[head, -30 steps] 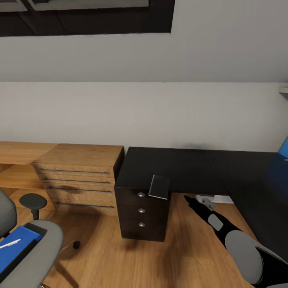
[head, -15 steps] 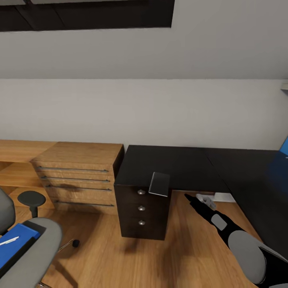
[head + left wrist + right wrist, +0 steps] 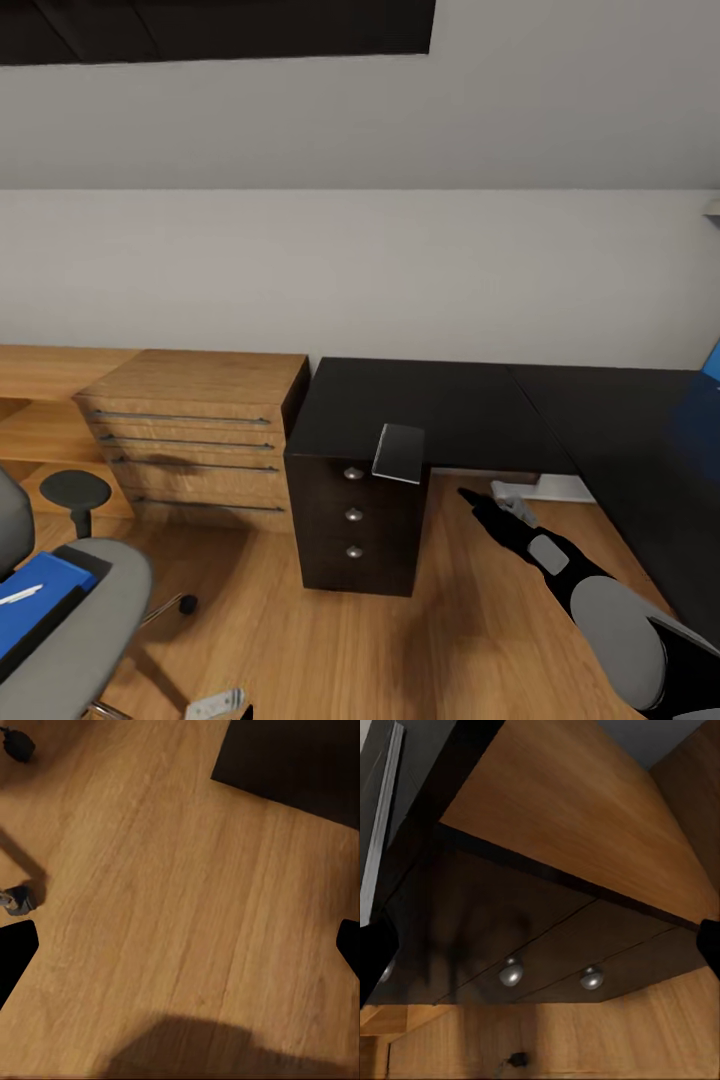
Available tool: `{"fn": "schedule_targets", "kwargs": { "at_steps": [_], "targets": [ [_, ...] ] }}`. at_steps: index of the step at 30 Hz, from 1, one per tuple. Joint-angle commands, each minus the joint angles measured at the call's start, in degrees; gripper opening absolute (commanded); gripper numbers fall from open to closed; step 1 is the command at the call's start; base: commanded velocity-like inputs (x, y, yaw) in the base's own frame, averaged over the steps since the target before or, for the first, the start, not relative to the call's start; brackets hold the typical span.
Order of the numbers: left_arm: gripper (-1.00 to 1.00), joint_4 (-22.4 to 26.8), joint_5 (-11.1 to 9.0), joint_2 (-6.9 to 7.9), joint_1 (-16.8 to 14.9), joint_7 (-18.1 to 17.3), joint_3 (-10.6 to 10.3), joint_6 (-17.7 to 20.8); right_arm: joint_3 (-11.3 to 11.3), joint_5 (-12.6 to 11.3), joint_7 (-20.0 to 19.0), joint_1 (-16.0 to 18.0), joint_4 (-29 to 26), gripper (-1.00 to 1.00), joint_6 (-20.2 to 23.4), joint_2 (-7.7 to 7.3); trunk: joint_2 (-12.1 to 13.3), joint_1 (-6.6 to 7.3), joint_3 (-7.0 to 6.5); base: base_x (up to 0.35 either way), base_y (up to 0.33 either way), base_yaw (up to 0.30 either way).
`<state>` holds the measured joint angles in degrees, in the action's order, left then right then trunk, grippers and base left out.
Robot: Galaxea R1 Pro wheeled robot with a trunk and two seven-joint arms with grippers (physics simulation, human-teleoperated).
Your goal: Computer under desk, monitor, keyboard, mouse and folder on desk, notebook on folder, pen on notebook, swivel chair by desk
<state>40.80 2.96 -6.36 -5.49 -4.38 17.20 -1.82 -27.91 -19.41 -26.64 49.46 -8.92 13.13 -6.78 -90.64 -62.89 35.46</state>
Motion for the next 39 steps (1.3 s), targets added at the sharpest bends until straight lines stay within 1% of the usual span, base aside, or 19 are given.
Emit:
{"fn": "schedule_targets", "kwargs": {
  "at_steps": [1, 3, 4, 5, 7, 10, 12, 17, 20, 29, 33, 39],
  "targets": [
    [1.00, 1.2, 0.5, -0.41, 0.0, -0.5, 0.4, 1.1, -0.1, -0.5, -0.1, 0.0, -0.1, 1.00, 1.2, -0.01, -0.4, -0.22, 0.24, 0.000, 0.000, 0.000],
    [1.00, 4.2, 0.8, -1.25, 0.0, -0.5, 0.2, 3.5, -0.1, -0.6, -0.2, 0.0, -0.1, 1.00, 3.0, 0.03, -1.2, -0.66, 0.60, 0.000, 0.000, 0.000],
    [1.00, 5.1, 0.9, -1.43, 0.0, -0.6, 0.2, 4.0, -0.1, -0.6, -0.2, 0.0, -0.1, 1.00, 3.5, 0.05, -1.6, -0.88, 0.78, 0.000, 0.000, 0.000],
    [1.00, 5.7, 0.9, -1.58, 0.0, -0.6, 0.2, 4.4, -0.1, -0.7, -0.2, 0.0, -0.1, 1.00, 3.9, 0.07, -2.0, -1.10, 0.96, 0.000, 0.000, 0.000],
    [1.00, 7.0, 1.0, -1.88, 0.0, -0.6, 0.2, 5.1, -0.1, -0.7, -0.4, 0.0, -0.1, 1.00, 4.8, 0.16, -2.0, -1.10, 0.96, 0.000, 0.000, 0.000],
    [1.00, 7.7, 1.0, -1.99, 0.0, -0.7, 0.4, 5.6, -0.1, -0.7, -1.3, 0.0, -0.1, 1.00, 5.3, 0.26, -2.0, -1.10, 0.96, 0.000, 0.000, 0.000],
    [1.00, 7.5, 0.9, -2.01, 0.0, -0.7, 0.4, 5.7, -0.1, -0.6, -2.0, 0.0, 0.0, 1.00, 5.4, 0.27, -2.0, -1.10, 0.96, 0.000, 0.000, 0.000],
    [1.00, 5.1, 0.8, -2.01, 0.0, -0.9, 0.5, 5.6, -0.1, -0.6, -4.9, 0.0, 0.0, 1.00, 6.0, 0.23, -2.0, -1.10, 0.96, 0.000, 0.000, 0.013],
    [1.00, 4.3, 0.7, -1.94, 0.0, -0.9, 0.5, 5.7, -0.1, -0.5, -6.0, 0.0, -0.1, 1.00, 6.3, 0.26, -2.0, -1.10, 0.99, 0.000, 0.000, 0.142],
    [1.00, 3.6, 0.7, -1.84, 0.0, -0.9, 0.6, 5.7, -0.1, -0.6, -6.6, 0.0, -0.2, 1.00, 6.3, 0.23, -2.0, -1.10, 1.19, 0.000, 0.000, 0.240],
    [1.00, 2.3, 0.7, -1.80, 0.0, -1.0, 0.5, 5.5, -0.1, -0.6, -6.6, 0.0, -0.3, 1.00, 6.2, 0.15, -2.0, -1.10, 1.30, 0.000, 0.000, 0.247],
    [1.00, 0.9, 0.9, -1.74, 0.0, -1.0, 0.3, 3.0, -0.1, -0.6, -6.9, 0.0, -0.3, 1.00, 6.1, 0.03, -2.0, -1.10, 1.37, 0.015, 0.000, 0.081]
  ]
}}
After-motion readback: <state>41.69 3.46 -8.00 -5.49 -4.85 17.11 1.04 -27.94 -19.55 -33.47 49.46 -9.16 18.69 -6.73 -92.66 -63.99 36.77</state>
